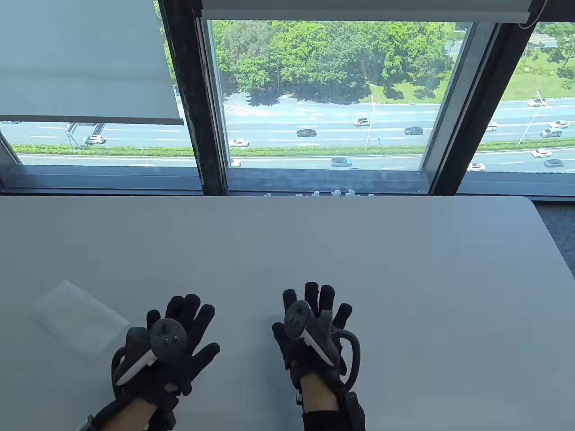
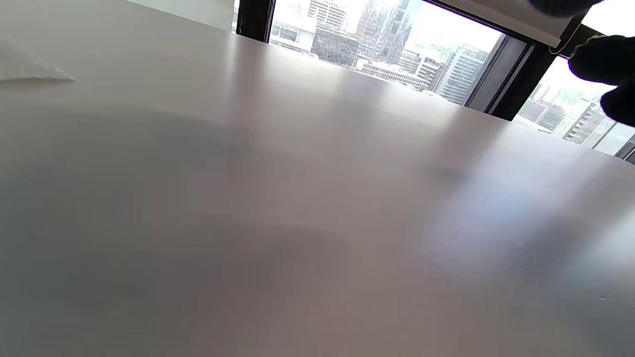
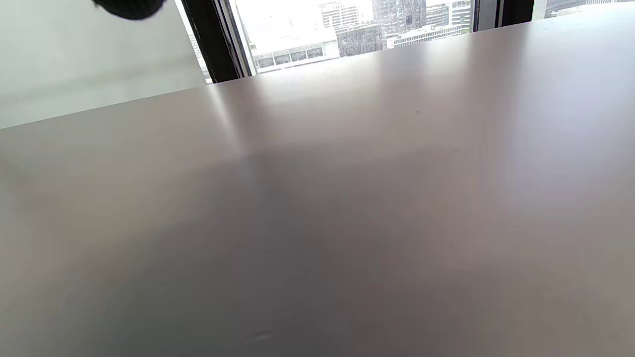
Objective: Squeeze kitchen paper into compact ball
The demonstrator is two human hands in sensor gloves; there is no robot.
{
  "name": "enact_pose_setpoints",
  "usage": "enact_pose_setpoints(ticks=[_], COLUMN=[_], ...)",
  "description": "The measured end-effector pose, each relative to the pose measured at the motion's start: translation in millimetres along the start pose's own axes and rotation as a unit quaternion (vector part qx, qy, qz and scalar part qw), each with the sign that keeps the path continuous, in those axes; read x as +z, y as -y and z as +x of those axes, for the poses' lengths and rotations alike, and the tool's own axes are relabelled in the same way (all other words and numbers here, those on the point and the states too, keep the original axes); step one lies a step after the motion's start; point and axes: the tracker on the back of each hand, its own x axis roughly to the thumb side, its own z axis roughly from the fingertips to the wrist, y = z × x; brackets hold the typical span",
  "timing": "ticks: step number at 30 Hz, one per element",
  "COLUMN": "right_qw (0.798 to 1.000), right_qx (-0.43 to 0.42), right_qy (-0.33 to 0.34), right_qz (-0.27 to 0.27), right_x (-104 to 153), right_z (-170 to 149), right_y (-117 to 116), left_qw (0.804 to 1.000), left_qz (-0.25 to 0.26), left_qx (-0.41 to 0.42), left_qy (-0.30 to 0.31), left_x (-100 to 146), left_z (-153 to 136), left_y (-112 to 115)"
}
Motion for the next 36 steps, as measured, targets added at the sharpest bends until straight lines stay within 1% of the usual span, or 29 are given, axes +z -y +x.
enact_pose_setpoints(ticks=[9, 13, 15, 18, 20, 21, 22, 23, 24, 25, 29, 32, 36], right_qw=[0.999, 0.999, 0.999, 0.999, 0.999, 0.998, 0.998, 0.998, 0.997, 0.997, 0.996, 0.996, 0.996], right_qx=[-0.024, -0.035, -0.038, -0.039, -0.043, -0.050, -0.054, -0.061, -0.069, -0.074, -0.082, -0.087, -0.086], right_qy=[0.015, 0.018, 0.022, 0.027, 0.025, 0.021, 0.019, 0.017, 0.016, 0.016, 0.019, 0.025, 0.034], right_qz=[0.016, 0.010, 0.005, -0.005, -0.012, -0.018, -0.020, -0.022, -0.024, -0.025, -0.019, -0.015, -0.012], right_x=[2.9, 4.6, 6.0, 7.7, 8.0, 7.8, 7.7, 7.6, 7.8, 7.9, 7.5, 8.1, 8.5], right_z=[4.0, 3.8, 4.6, 5.8, 4.4, 2.0, 0.7, -1.2, -3.0, -3.9, -4.3, -3.6, -1.9], right_y=[-5.1, -3.1, -1.6, 1.2, 3.8, 6.4, 7.6, 9.0, 10.0, 10.5, 10.4, 9.5, 8.1], left_qw=[1.000, 1.000, 0.998, 0.992, 0.982, 0.975, 0.970, 0.964, 0.958, 0.948, 0.919, 0.907, 0.891], left_qz=[-0.001, 0.023, 0.049, 0.090, 0.116, 0.122, 0.123, 0.117, 0.098, 0.082, 0.045, 0.000, -0.042], left_qx=[-0.001, 0.009, 0.027, 0.061, 0.077, 0.094, 0.108, 0.135, 0.182, 0.214, 0.251, 0.241, 0.223], left_qy=[0.006, 0.000, -0.019, -0.069, -0.127, -0.161, -0.177, -0.196, -0.200, -0.219, -0.301, -0.346, -0.394], left_x=[0.1, 3.3, 5.8, 9.7, 12.2, 13.4, 13.9, 14.2, 13.3, 12.1, 7.4, 0.6, -5.2], left_z=[1.1, -2.3, -10.9, -34.3, -55.7, -70.0, -78.2, -90.1, -103.2, -115.8, -154.6, -167.8, -179.7], left_y=[0.3, -7.8, -18.7, -36.2, -46.3, -51.0, -52.5, -53.5, -51.6, -48.3, -34.6, -22.2, -4.2])
